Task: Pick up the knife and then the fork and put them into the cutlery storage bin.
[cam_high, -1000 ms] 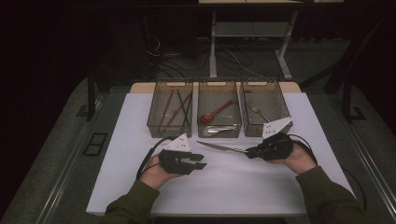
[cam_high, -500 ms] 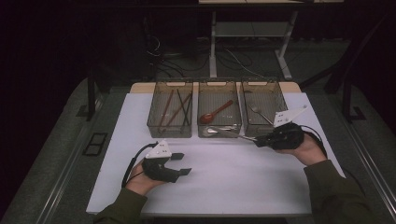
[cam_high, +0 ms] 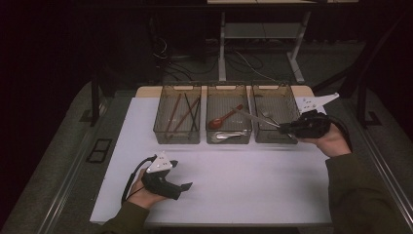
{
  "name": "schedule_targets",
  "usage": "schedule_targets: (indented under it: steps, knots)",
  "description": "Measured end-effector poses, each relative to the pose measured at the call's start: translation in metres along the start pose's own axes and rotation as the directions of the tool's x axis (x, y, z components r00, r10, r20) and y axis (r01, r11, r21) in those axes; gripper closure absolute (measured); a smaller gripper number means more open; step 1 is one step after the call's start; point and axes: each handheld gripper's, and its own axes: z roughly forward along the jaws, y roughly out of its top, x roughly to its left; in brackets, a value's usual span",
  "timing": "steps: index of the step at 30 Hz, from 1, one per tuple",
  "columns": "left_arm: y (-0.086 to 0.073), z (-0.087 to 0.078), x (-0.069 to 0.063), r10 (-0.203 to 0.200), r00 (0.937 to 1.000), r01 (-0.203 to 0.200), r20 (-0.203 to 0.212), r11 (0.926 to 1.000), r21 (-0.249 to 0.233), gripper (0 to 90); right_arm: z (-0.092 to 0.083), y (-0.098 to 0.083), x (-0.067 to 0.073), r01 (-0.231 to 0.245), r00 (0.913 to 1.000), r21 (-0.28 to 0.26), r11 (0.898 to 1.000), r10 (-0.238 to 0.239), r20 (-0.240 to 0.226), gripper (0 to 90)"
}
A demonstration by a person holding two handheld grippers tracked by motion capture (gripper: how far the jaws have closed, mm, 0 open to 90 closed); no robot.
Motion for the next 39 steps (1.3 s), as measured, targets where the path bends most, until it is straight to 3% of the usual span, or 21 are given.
schedule_targets:
  steps: [6,10,17,23,29,32,39]
  knots:
    - [0.001,0.000,0.000,-0.007,0.9999,0.007,-0.015,1.0000,-0.006,0.0,-0.005,0.005,-0.017,-0.039,0.9974,-0.010,0.999,0.040,0.061,83.5]
    - [0.001,-0.002,0.001,-0.009,0.9995,0.009,-0.030,0.9999,-0.007,0.0,-0.008,0.004,-0.031,-0.094,0.9889,-0.031,0.995,0.097,0.112,83.5]
    - [0.000,-0.001,0.001,-0.008,0.9993,0.009,-0.037,0.9999,0.012,0.0,-0.002,0.001,-0.046,-0.165,0.9622,-0.018,0.986,0.165,0.217,83.4]
    - [-0.001,-0.002,0.002,-0.011,0.9993,0.011,-0.037,0.9999,0.006,0.0,0.006,-0.001,-0.056,-0.231,0.9272,0.001,0.973,0.219,0.304,83.4]
    - [-0.004,-0.002,0.003,-0.012,0.9994,0.013,-0.032,0.9999,0.007,0.0,0.024,-0.003,-0.065,-0.290,0.9028,0.038,0.956,0.260,0.342,83.4]
    - [-0.004,-0.001,0.003,-0.010,0.9996,0.010,-0.027,0.9999,0.006,0.0,0.032,-0.004,-0.068,-0.312,0.8967,0.052,0.949,0.275,0.346,83.4]
    - [-0.004,0.000,0.002,-0.007,0.9997,0.008,-0.021,0.9999,0.009,0.0,0.048,-0.006,-0.071,-0.326,0.8936,0.090,0.941,0.276,0.354,83.3]
